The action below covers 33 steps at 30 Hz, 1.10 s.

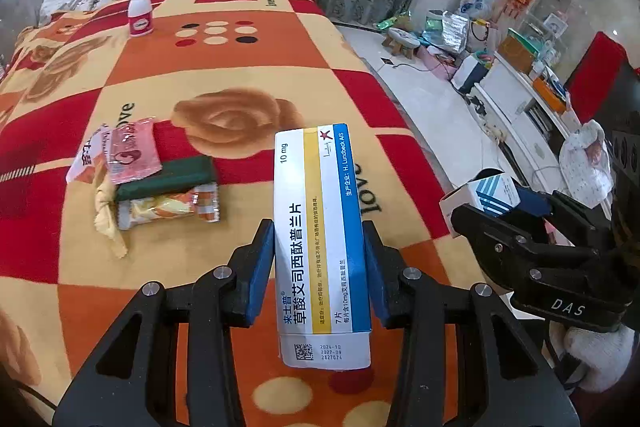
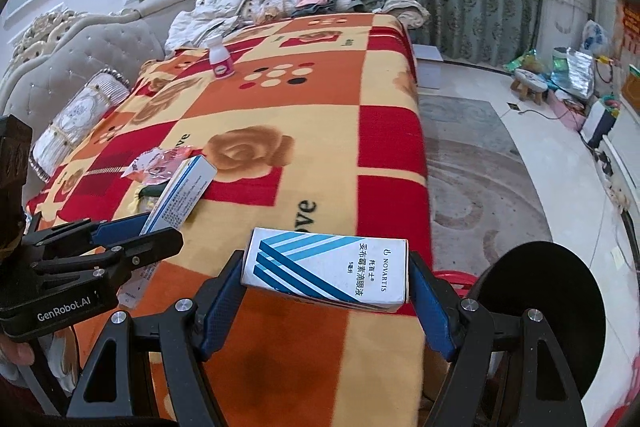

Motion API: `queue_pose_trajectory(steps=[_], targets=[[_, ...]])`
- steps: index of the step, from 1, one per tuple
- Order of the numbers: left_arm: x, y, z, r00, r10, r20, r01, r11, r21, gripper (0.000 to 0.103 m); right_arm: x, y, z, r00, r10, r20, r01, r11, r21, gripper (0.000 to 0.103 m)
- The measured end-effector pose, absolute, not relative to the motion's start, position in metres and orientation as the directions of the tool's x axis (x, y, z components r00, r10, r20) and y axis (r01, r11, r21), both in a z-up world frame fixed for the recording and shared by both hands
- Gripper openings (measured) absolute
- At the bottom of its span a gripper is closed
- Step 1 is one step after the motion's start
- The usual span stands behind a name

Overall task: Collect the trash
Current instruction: 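Carry both medicine boxes over the black bin and open both tools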

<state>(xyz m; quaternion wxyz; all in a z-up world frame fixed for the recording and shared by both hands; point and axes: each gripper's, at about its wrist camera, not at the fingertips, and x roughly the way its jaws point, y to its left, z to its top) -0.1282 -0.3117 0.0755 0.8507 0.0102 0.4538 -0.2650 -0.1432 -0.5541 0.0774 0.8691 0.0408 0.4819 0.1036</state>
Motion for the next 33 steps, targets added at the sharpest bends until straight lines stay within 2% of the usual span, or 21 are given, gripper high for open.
queue_pose_trajectory(steps=[33], targets=[[-0.154,-0.424,0.076,0.325,-0.539,-0.777,0.627,0.738,-0.25,0.04,-0.179,-0.667,0.073,0.517,0.073,-0.853,0.073,0.989,0.129,0.075]])
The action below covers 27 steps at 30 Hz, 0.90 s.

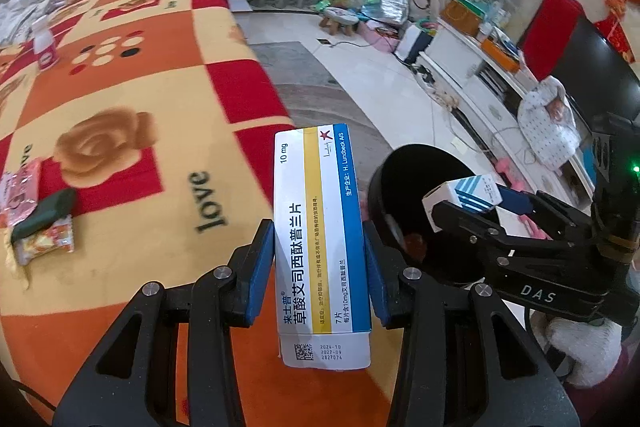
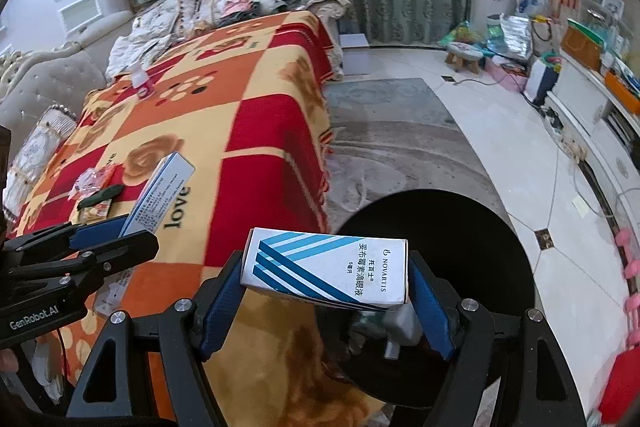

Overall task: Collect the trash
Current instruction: 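Carry both medicine boxes over the black bin and open both tools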

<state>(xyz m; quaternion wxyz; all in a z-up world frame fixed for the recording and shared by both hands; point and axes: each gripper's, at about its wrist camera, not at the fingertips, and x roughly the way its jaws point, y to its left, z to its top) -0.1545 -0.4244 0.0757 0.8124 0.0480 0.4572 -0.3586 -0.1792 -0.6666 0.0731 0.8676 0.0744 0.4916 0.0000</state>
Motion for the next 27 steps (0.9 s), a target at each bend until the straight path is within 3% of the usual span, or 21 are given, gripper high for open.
queue_pose_trajectory(steps=[27], targets=[[-0.161,-0.503,0.063,0.175,-0.598,-0.782,0.697,0.636,-0.331,0.04,-0.202,-0.737,0.052,0.472,0.001,-0.882,0.212,0.97,0.115,0.075]])
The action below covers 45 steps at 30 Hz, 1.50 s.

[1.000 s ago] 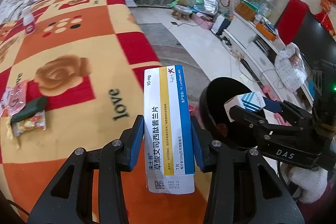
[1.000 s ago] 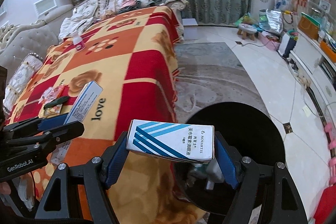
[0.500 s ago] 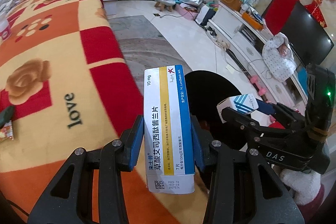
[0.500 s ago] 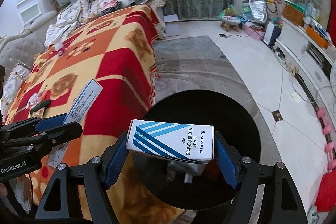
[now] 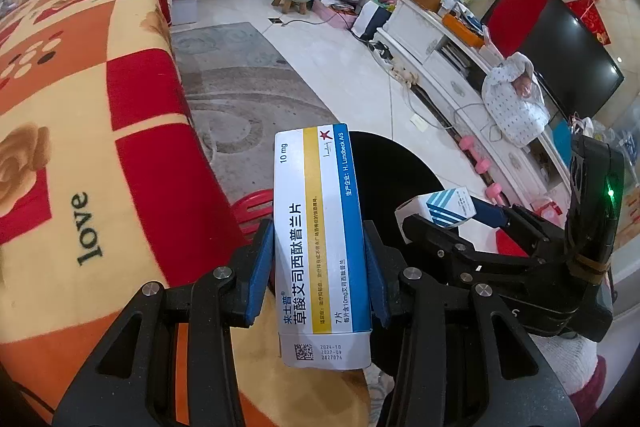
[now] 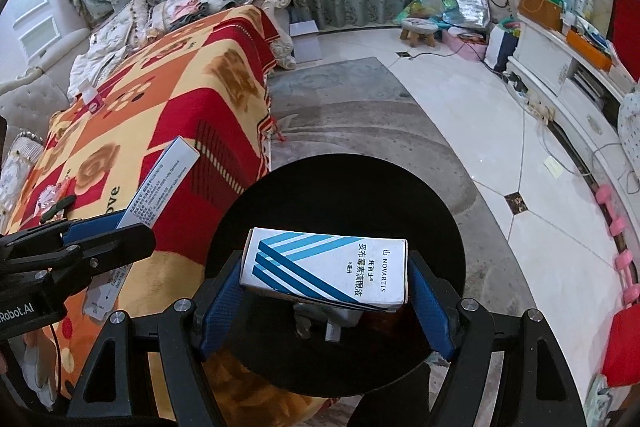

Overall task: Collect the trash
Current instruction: 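Carry both medicine boxes over the black bin and open both tools, then move both open tools back over the remaining trash on the bed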

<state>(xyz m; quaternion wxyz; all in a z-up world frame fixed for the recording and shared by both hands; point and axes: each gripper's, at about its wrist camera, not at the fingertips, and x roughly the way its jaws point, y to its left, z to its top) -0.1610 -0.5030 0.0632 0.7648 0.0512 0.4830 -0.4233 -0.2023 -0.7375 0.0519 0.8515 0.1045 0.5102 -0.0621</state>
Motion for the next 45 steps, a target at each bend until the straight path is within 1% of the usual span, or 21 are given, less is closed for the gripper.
queue_pose_trajectory(steps=[22,25,28,32,45], targets=[[-0.159,-0.527,0.057,0.098,-0.642,-0.76,0.699,0.589,-0.406,0.042,-0.205,-0.758,0.041,0.45,-0.009,-0.893,0.246,0.963,0.115,0.075],[-0.156,-0.525,0.057,0.089,-0.651,-0.754,0.689,0.587,-0.425,0.054,-0.203,-0.758,0.04,0.45,-0.008,-0.893,0.247,0.962,0.116,0.076],[-0.155,-0.522,0.059,0.086,-0.661,-0.746,0.685,0.583,-0.437,0.057,-0.203,-0.759,0.04,0.447,-0.01,-0.895,0.251,0.961,0.115,0.077],[-0.156,-0.517,0.061,0.097,-0.655,-0.749,0.682,0.592,-0.43,0.058,-0.203,-0.761,0.041,0.447,-0.013,-0.895,0.259,0.959,0.115,0.08],[-0.153,-0.482,0.061,0.216,-0.588,-0.78,0.655,0.68,-0.331,0.058,-0.2,-0.739,0.044,0.451,0.016,-0.892,0.222,0.966,0.13,0.081]])
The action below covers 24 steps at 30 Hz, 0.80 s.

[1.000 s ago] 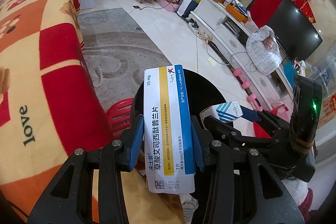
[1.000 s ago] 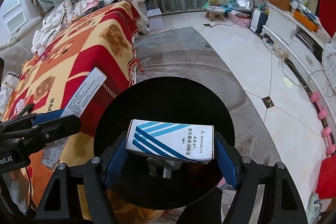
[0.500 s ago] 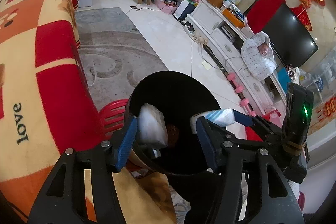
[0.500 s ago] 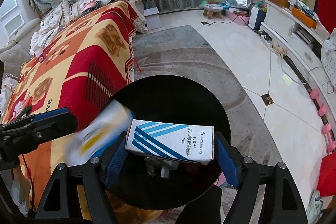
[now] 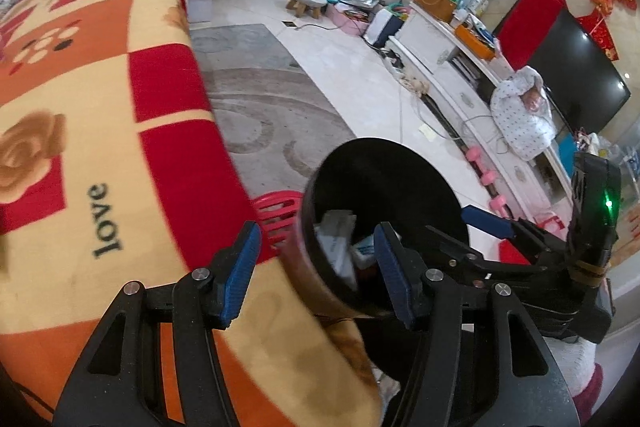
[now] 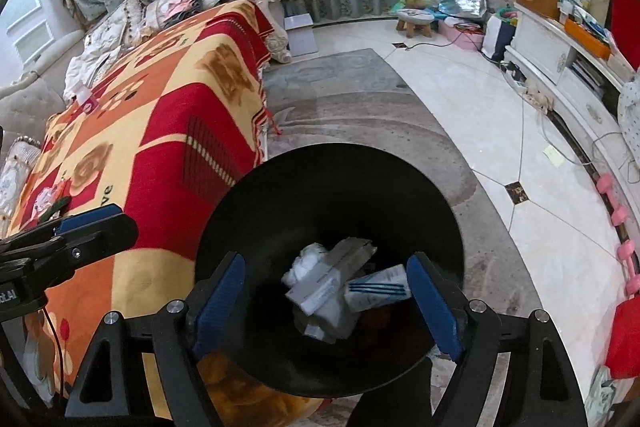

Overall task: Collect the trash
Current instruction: 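Move both open tools back over the remaining trash on the bed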

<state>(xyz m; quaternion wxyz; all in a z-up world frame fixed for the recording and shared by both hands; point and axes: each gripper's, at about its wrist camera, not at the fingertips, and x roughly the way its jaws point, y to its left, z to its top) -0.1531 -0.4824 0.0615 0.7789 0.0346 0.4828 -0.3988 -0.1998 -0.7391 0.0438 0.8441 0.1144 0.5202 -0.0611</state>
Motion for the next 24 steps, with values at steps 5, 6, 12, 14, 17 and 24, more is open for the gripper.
queue_pose_trajectory(steps=[5,6,12,14,17,24], targets=[[-0.149,-0.462,0.06,0.257,-0.558,-0.789,0.632,0.715,-0.3,0.058,-0.198,-0.724,0.047,0.458,0.03,-0.888,0.187,0.974,0.13,0.081],[-0.148,-0.457,0.059,0.265,-0.549,-0.793,0.626,0.724,-0.292,0.058,-0.197,-0.72,0.047,0.461,0.035,-0.887,0.179,0.975,0.131,0.081],[-0.141,-0.421,0.059,0.312,-0.511,-0.801,0.583,0.768,-0.263,0.058,-0.185,-0.69,0.048,0.457,0.073,-0.887,0.117,0.983,0.141,0.081],[-0.137,-0.405,0.06,0.33,-0.497,-0.802,0.562,0.786,-0.256,0.058,-0.182,-0.68,0.047,0.456,0.087,-0.886,0.097,0.985,0.146,0.081],[-0.13,-0.381,0.06,0.356,-0.473,-0.806,0.532,0.812,-0.242,0.058,-0.174,-0.659,0.047,0.452,0.115,-0.885,0.055,0.986,0.157,0.081],[-0.112,-0.317,0.061,0.416,-0.411,-0.811,0.432,0.874,-0.222,0.058,-0.162,-0.617,0.045,0.439,0.167,-0.883,-0.025,0.984,0.174,0.081]])
